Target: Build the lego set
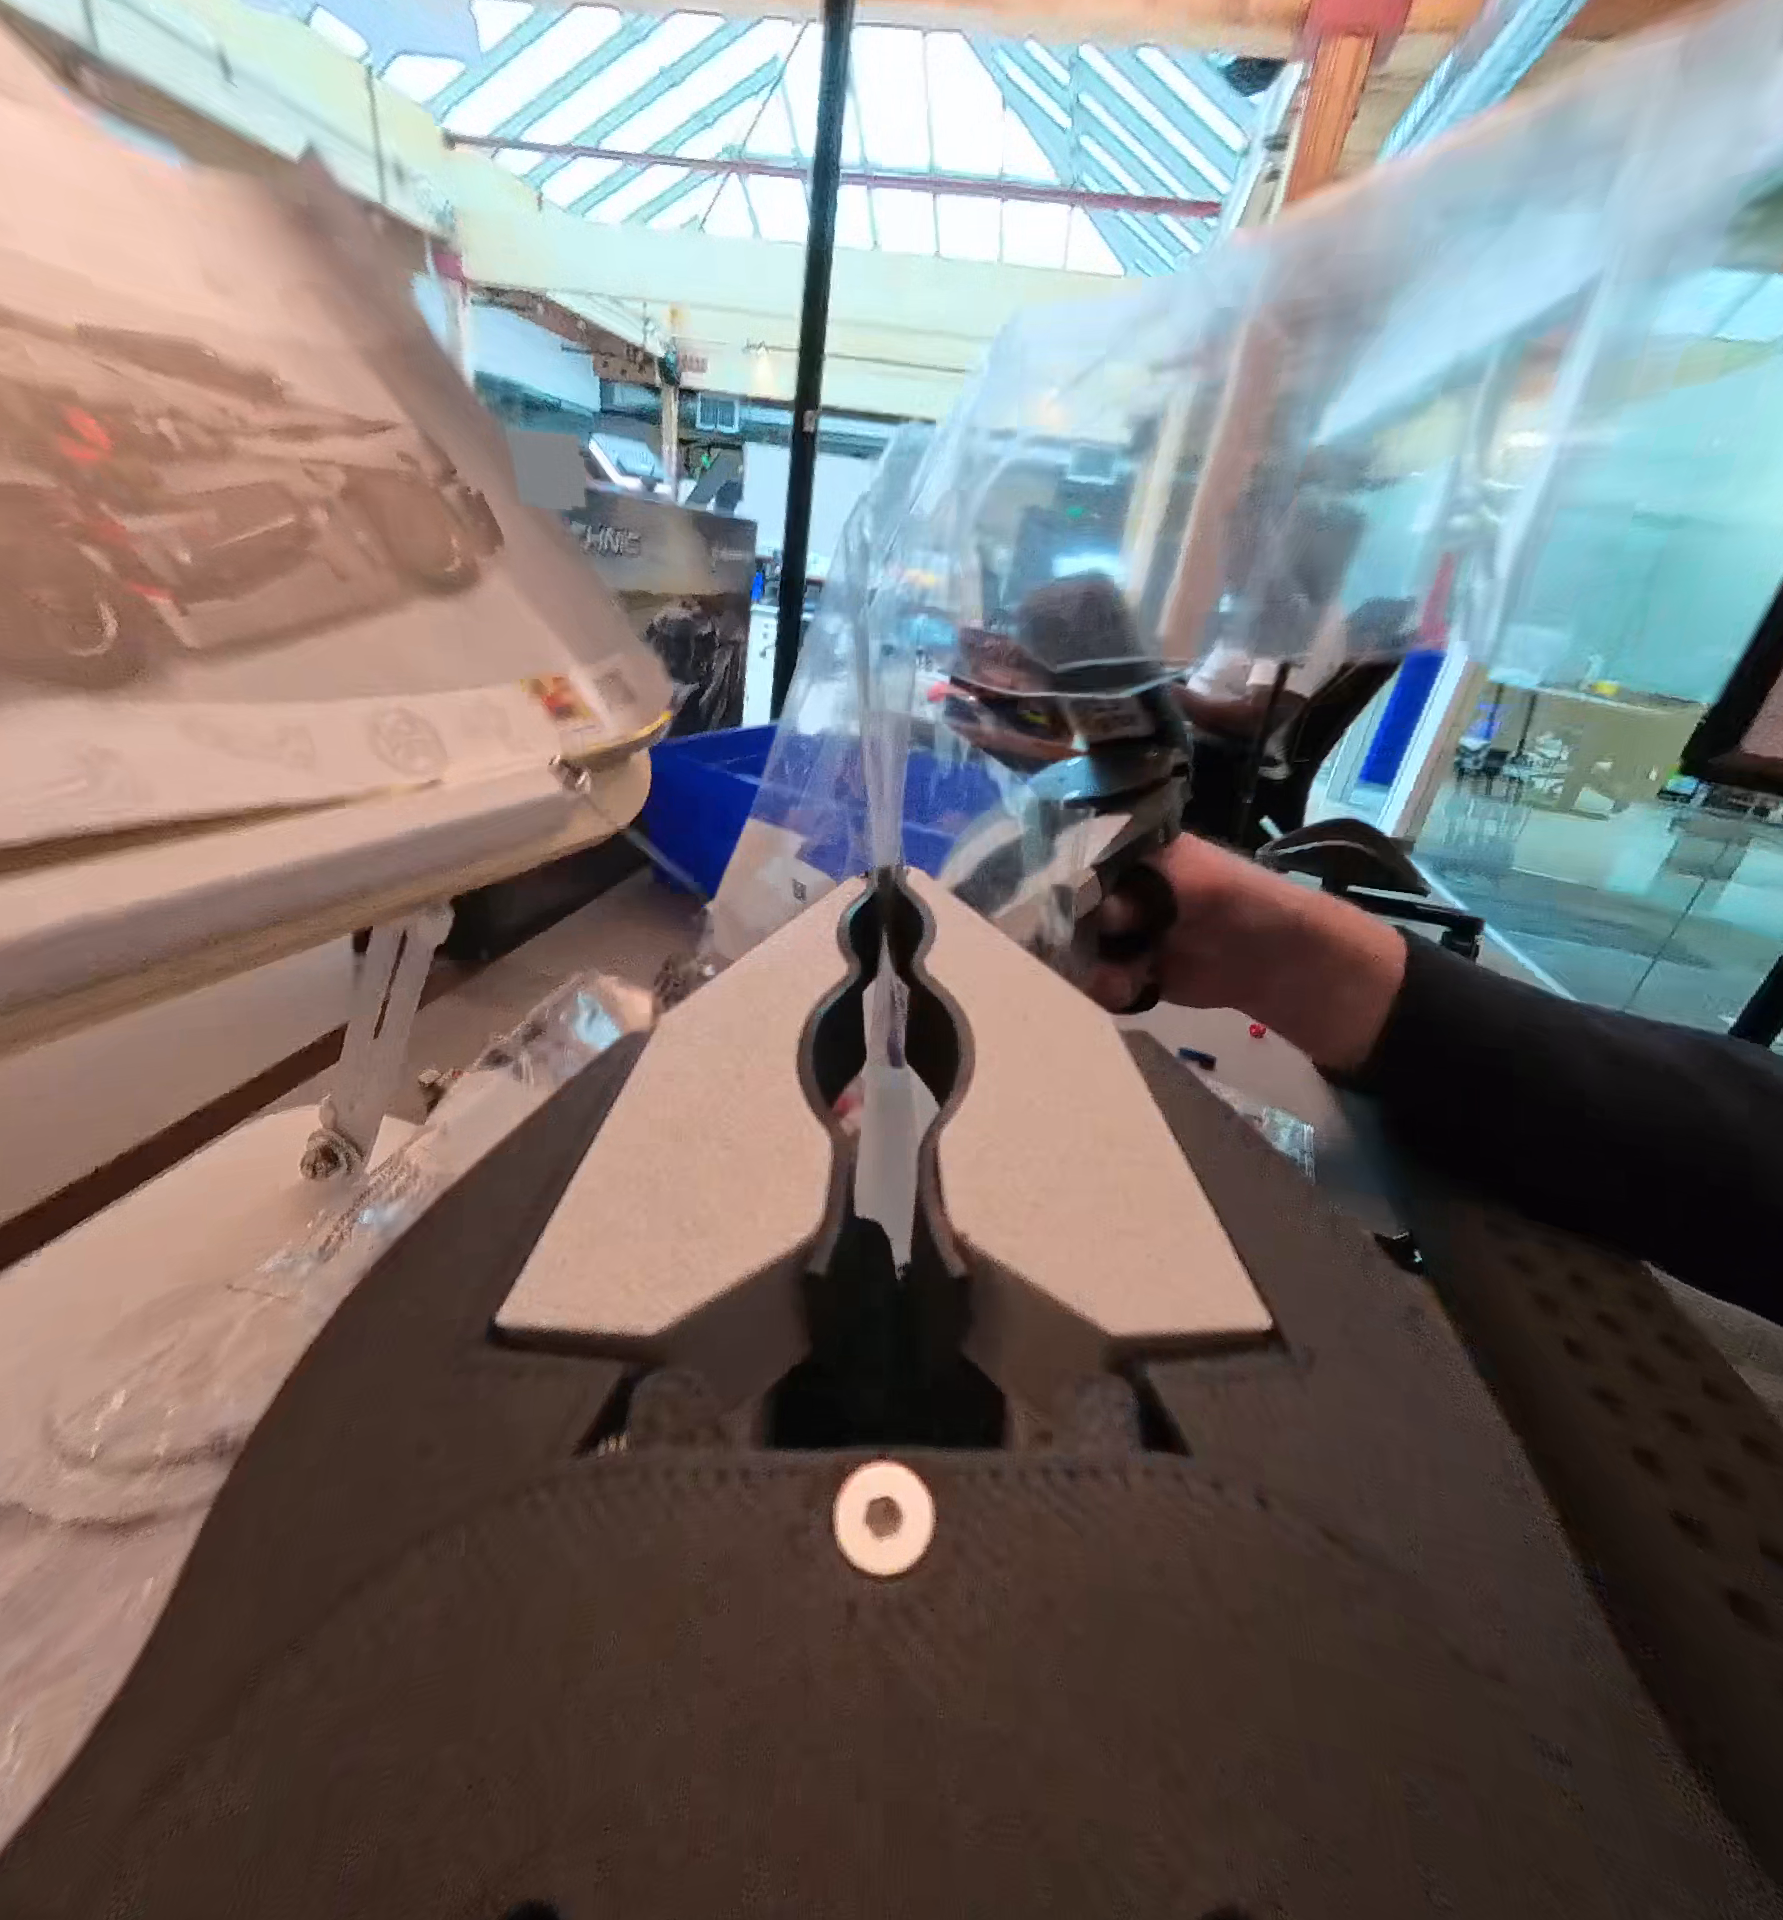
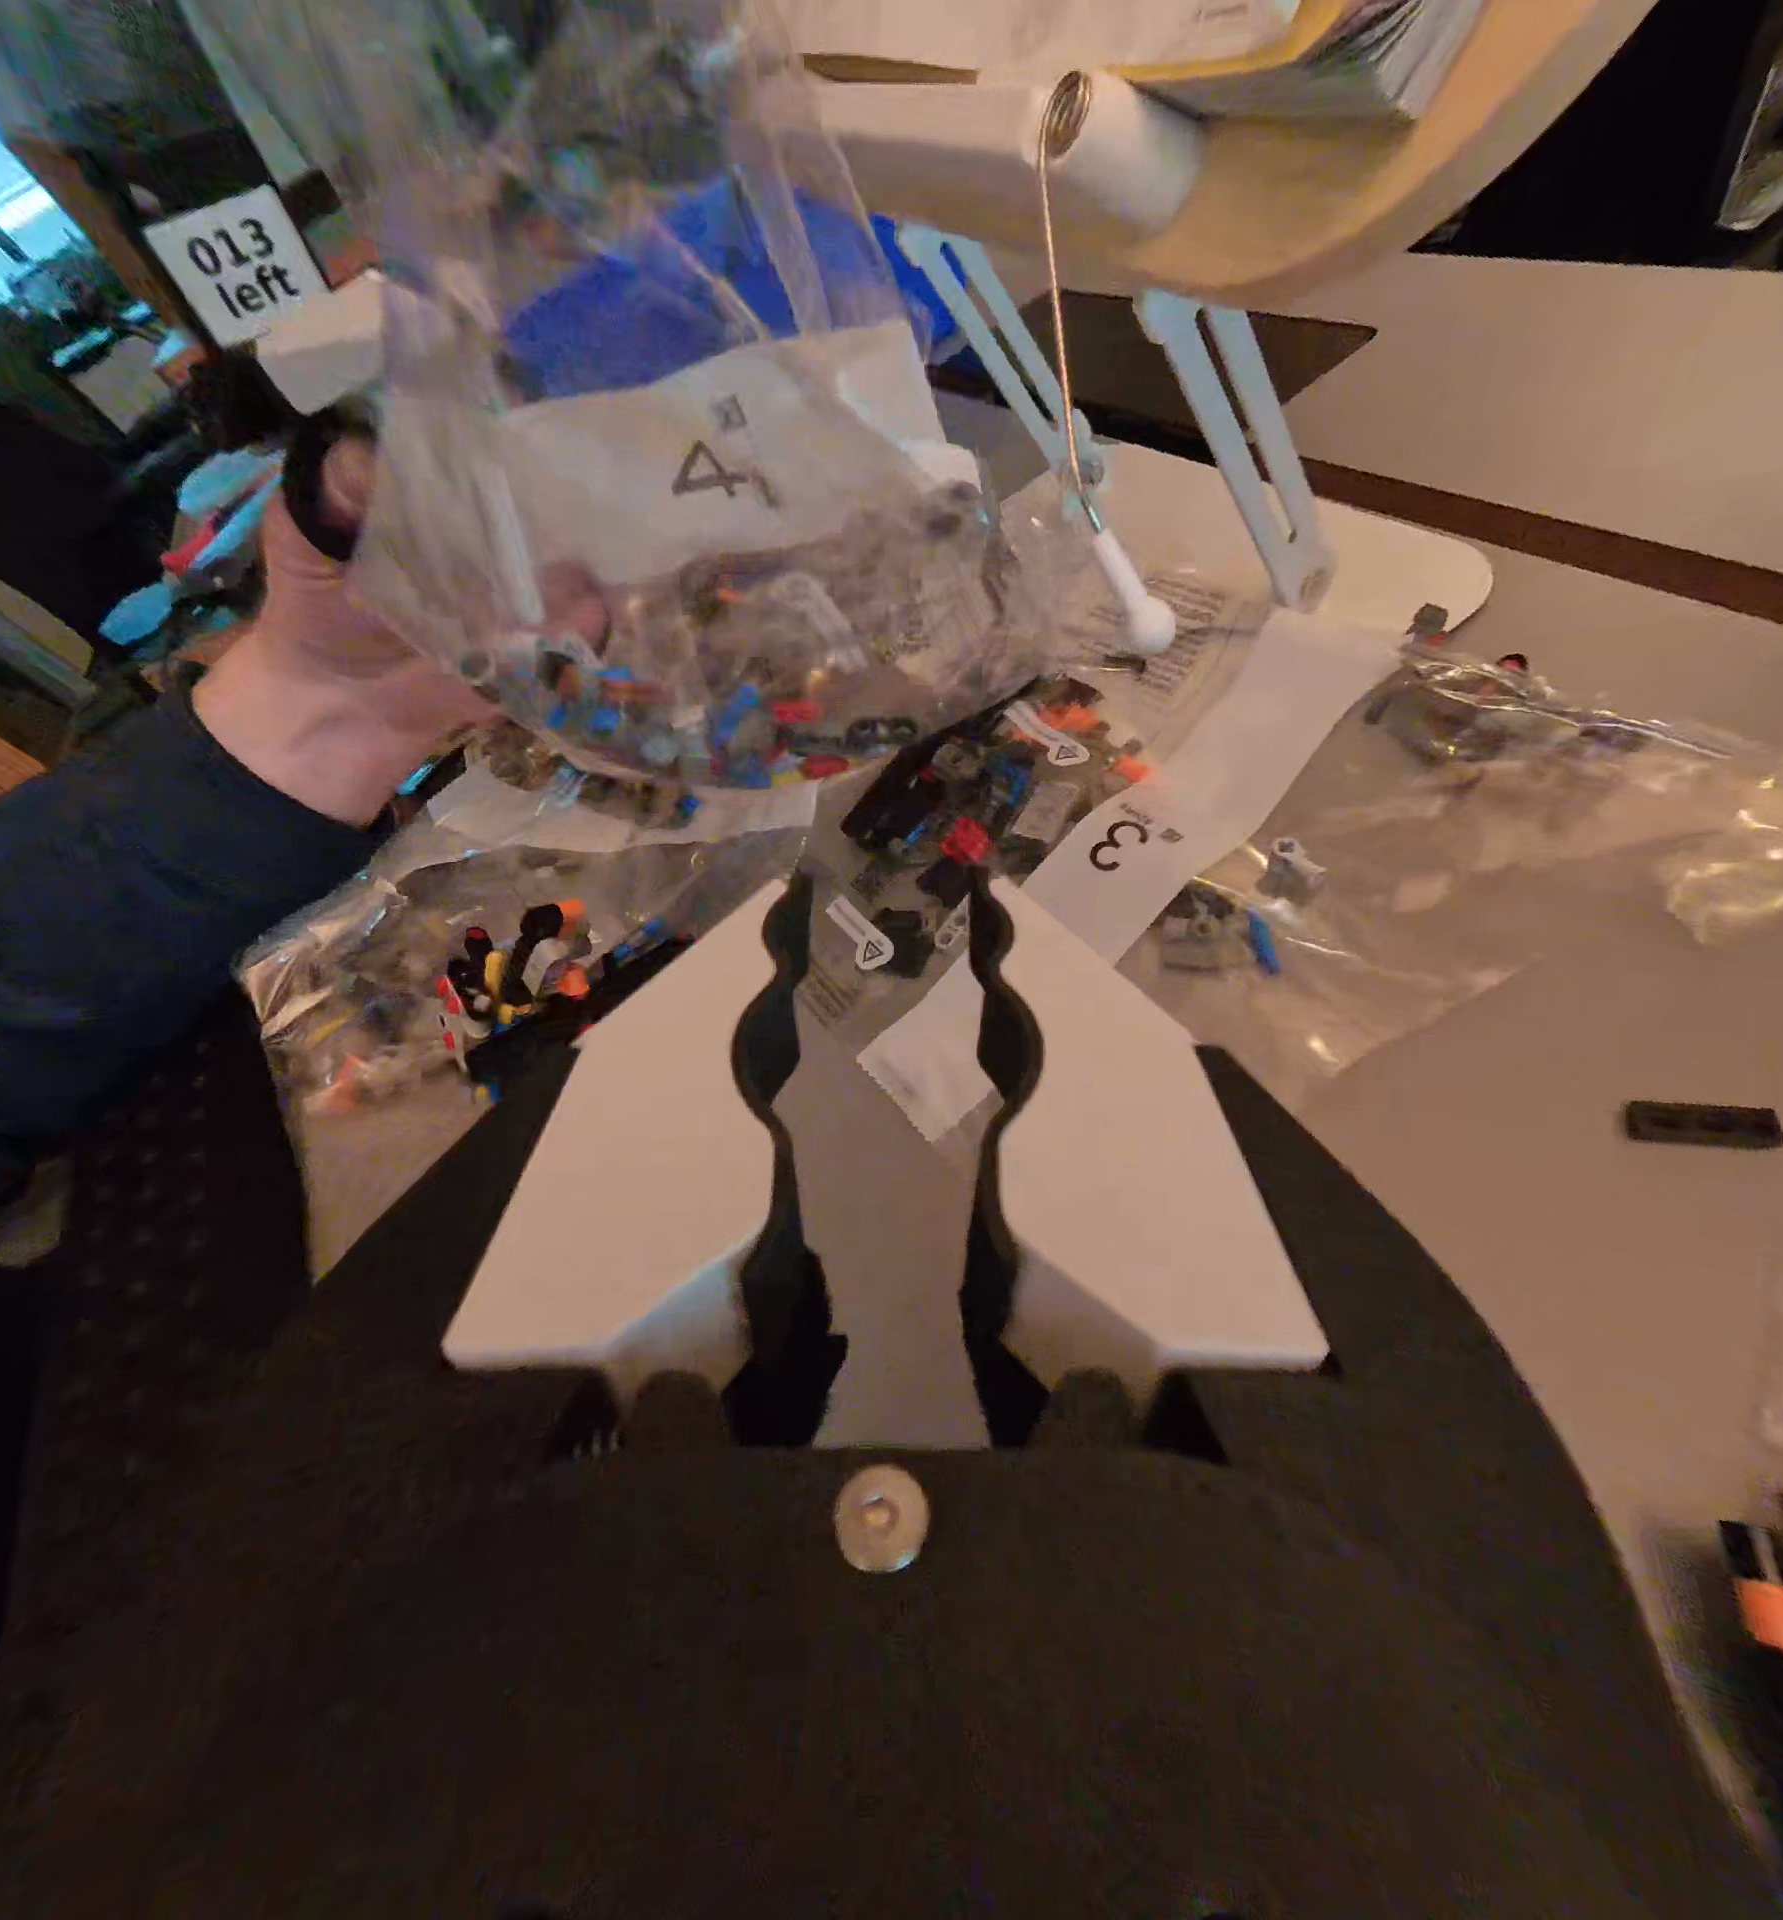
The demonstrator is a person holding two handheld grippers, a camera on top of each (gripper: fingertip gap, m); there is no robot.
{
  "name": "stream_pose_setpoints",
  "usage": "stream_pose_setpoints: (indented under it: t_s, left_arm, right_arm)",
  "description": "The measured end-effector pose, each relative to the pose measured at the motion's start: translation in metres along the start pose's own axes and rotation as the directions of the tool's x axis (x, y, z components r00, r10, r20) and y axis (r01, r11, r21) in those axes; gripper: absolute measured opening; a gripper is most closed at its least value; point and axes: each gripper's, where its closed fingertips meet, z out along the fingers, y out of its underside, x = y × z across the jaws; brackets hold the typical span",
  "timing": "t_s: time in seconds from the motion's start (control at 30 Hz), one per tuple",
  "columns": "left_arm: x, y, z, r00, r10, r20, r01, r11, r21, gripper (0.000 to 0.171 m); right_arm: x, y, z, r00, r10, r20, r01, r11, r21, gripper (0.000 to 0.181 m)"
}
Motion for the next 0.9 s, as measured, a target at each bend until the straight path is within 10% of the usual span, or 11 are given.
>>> stream_pose_setpoints:
  t_s: [0.33, 0.7, 0.9]
  left_arm:
    - [-0.072, 0.019, -0.039, 0.94, -0.262, 0.221, 0.249, 0.965, 0.083, 0.0]
    - [-0.044, -0.006, -0.037, 0.976, -0.209, 0.068, 0.2, 0.973, 0.115, 0.0]
    - [-0.028, -0.003, -0.028, 0.985, -0.175, 0.003, 0.174, 0.983, 0.055, 0.0]
  right_arm:
    - [-0.005, 0.0, -0.003, 0.999, -0.014, 0.029, 0.014, 1.0, 0.002, 0.025]
    - [-0.02, 0.015, -0.01, 0.989, -0.142, 0.035, 0.145, 0.982, -0.121, 0.032]
    - [-0.053, 0.081, -0.01, 0.955, -0.214, 0.206, 0.28, 0.88, -0.384, 0.031]
